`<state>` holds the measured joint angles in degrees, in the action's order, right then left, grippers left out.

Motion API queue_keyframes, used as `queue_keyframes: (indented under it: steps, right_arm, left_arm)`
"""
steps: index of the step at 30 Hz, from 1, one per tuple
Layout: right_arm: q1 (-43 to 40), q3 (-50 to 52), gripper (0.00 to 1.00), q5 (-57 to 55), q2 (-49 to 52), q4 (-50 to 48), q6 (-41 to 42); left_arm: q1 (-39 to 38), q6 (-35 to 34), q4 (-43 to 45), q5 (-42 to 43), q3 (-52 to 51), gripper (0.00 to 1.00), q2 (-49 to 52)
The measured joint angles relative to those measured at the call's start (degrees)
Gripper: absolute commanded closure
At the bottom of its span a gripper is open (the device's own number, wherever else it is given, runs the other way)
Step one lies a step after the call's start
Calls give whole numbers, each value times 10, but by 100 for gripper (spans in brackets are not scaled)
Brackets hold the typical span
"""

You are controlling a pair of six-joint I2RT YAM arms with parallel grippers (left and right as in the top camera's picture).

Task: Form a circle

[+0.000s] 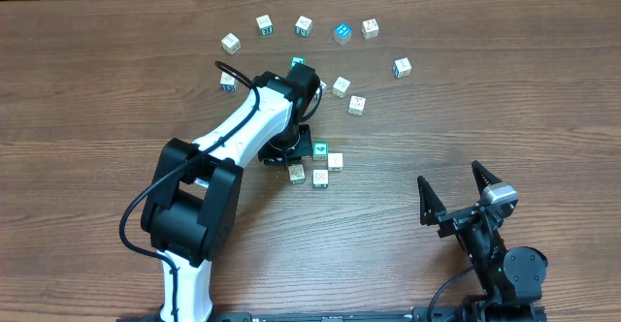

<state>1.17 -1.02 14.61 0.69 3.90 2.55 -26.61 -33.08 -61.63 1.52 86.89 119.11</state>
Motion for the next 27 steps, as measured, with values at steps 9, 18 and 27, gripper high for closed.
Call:
queue_keyframes:
  steps: [9, 18, 27]
  right_arm:
    - [0, 0, 0, 0, 0, 0, 0]
    - [0, 0, 0, 0, 0, 0, 0]
    - [0, 0, 0, 0, 0, 0, 0]
  left_arm:
    - [5, 0, 4, -14, 0, 81, 0]
    - [16, 0, -36, -26, -2, 86, 0]
    - [15, 5, -95, 0, -2, 95, 0]
